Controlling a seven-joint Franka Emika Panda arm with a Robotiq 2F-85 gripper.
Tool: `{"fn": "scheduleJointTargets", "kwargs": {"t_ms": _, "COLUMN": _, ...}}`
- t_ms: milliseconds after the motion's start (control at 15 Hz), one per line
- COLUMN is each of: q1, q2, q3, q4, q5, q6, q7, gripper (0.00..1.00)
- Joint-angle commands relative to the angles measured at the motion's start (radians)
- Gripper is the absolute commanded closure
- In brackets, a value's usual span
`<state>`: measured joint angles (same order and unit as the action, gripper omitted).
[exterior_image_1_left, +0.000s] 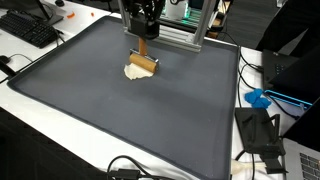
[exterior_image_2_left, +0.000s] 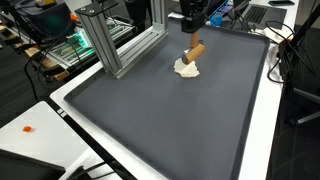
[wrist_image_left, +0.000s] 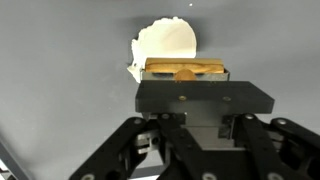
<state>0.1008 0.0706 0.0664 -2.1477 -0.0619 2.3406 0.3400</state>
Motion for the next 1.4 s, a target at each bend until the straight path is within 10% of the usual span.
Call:
{"fn": "scheduleJointTargets", "kwargs": {"t_ms": 0, "q1": 0.001, "q2": -0.013, "q3": -0.006, "q4": 0.006, "q5": 0.012, "q6": -0.060, "q7": 0.182, "gripper": 0.78}}
{"fn": "scheduleJointTargets", "kwargs": {"t_ms": 1333, "q1": 0.006, "q2": 0.110, "q3": -0.057, "q4": 0.041, "q5": -0.102, "q6": -0.082, "q7": 0.995, "gripper": 0.78}}
